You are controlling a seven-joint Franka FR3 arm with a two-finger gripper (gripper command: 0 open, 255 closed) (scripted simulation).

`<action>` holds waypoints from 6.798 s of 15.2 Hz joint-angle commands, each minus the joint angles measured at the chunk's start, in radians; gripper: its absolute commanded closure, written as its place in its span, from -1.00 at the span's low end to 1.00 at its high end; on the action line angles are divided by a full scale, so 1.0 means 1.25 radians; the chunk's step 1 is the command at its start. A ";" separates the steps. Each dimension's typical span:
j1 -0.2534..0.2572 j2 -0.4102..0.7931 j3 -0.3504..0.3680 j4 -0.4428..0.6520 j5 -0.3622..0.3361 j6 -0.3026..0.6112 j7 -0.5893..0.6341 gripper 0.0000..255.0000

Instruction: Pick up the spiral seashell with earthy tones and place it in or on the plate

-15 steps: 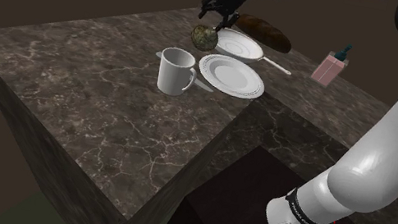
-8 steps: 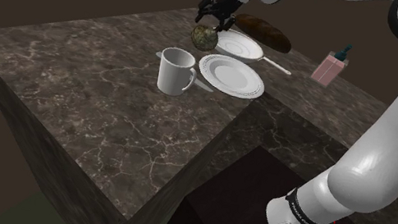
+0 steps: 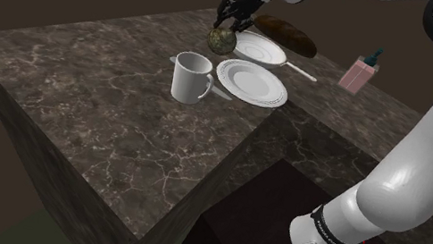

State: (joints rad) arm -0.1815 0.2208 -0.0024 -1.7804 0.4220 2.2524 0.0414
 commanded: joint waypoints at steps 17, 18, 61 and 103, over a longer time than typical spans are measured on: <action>-0.003 -0.023 -0.008 0.090 -0.030 -0.115 0.047 1.00; -0.003 -0.024 -0.008 0.099 -0.032 -0.124 0.051 1.00; 0.160 0.317 -0.129 0.535 -0.304 -0.242 0.378 -1.00; 0.174 0.163 -0.140 0.447 -0.321 -0.308 0.374 1.00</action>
State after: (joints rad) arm 0.0241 0.5018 -0.1734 -1.0974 0.0300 1.8204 0.5078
